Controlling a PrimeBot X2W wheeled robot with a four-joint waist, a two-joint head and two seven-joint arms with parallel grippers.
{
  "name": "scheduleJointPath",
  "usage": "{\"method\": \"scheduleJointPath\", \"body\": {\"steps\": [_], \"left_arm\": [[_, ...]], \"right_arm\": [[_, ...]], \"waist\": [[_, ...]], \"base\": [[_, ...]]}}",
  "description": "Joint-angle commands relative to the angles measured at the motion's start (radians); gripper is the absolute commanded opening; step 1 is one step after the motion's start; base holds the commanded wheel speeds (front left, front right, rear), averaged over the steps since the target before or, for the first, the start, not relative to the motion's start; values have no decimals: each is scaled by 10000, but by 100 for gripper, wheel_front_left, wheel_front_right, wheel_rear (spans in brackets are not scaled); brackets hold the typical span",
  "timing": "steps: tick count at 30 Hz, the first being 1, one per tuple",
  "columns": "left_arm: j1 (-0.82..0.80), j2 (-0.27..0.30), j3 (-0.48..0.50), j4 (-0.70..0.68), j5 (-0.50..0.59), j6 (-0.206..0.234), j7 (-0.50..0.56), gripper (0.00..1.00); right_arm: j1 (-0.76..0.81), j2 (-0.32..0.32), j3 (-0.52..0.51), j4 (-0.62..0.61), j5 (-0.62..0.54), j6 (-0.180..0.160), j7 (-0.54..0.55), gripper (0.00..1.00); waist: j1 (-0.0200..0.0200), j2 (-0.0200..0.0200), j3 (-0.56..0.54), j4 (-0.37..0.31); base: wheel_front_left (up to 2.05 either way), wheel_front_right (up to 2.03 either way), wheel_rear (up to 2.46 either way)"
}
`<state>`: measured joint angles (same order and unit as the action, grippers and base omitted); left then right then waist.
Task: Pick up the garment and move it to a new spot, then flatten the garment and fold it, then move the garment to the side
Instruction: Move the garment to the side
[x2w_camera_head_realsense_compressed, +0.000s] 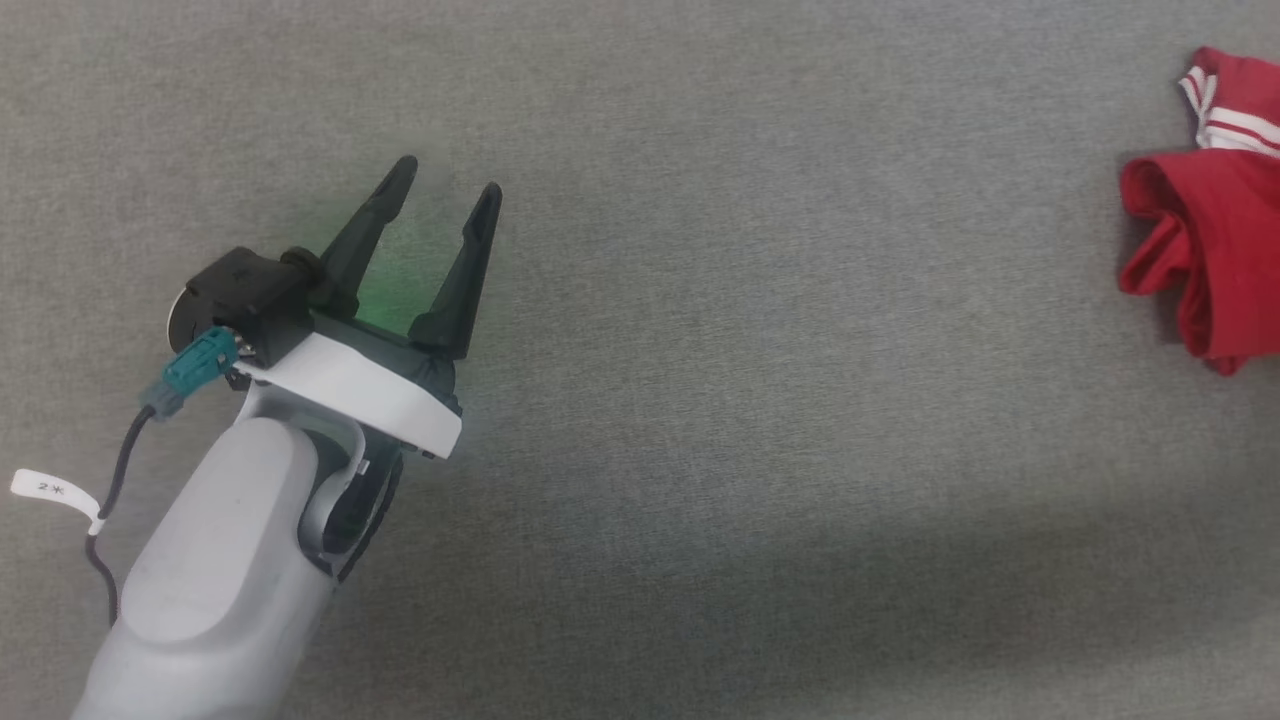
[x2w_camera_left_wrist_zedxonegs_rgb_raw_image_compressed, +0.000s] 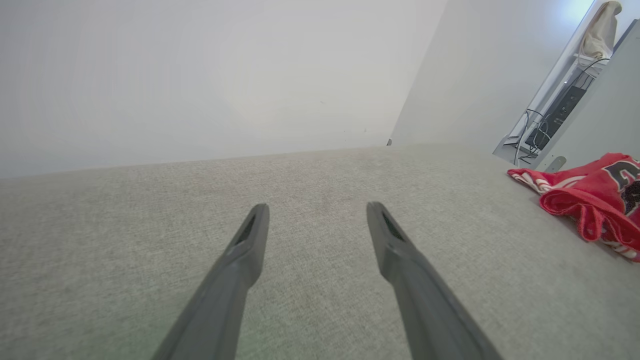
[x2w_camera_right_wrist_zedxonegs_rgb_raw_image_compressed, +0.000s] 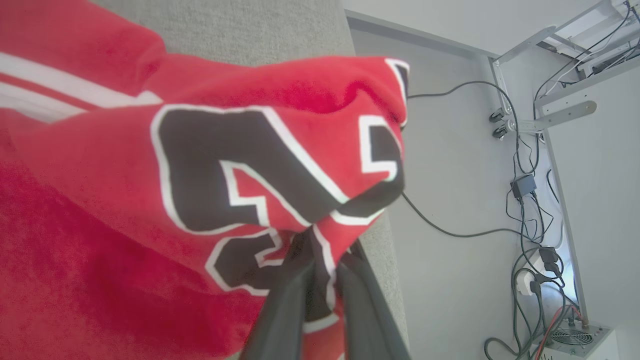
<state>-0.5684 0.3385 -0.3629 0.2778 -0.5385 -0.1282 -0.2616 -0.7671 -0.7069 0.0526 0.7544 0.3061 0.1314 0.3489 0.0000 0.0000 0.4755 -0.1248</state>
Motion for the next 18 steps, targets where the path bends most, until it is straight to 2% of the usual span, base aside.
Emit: {"method": "scheduleJointPath", "body": {"steps": [1, 6, 7, 8, 9, 10, 11, 18], "left_arm": [[-171, 38, -19, 11, -38, -20, -42, 100], [-132, 60, 14, 92, -121, -20, -42, 100], [-77, 69, 31, 115, -137, -20, -42, 100], [-14, 58, 80, 115, -175, -20, -42, 100], [67, 49, 85, 113, -194, -20, -42, 100], [164, 68, 118, 122, -227, -20, -42, 100], [270, 76, 203, 159, -308, -20, -42, 100], [1139, 215, 642, 87, -868, -20, -42, 100]], "right_arm": [[-224, 70, 42, 274, -94, -15, -219, 0], [-647, 219, 255, 1239, -278, -15, -722, 0], [-753, 259, 319, 1360, -289, -15, -841, 9], [-868, 246, 358, 1477, -336, -15, -948, 30], [-914, 205, 467, 1578, -382, -15, -1057, 58], [-952, 258, 631, 1658, -337, -15, -1139, 93], [-1005, 302, 642, 1765, -216, -15, -1209, 100], [-970, 212, 1160, 2107, 32, -15, -1677, 100]], "waist": [[0, 0, 62, 82], [0, 0, -5, 217], [0, 0, -68, 235], [0, 0, -141, 248], [0, 0, -245, 270], [0, 0, -361, 281], [0, 0, -500, 284], [0, 0, -1683, 409]], "base": [[0, 0, 0], [0, 0, 0], [0, 0, 0], [0, 0, 0], [0, 0, 0], [0, 0, 0], [0, 0, 0], [0, 0, 0]]}}
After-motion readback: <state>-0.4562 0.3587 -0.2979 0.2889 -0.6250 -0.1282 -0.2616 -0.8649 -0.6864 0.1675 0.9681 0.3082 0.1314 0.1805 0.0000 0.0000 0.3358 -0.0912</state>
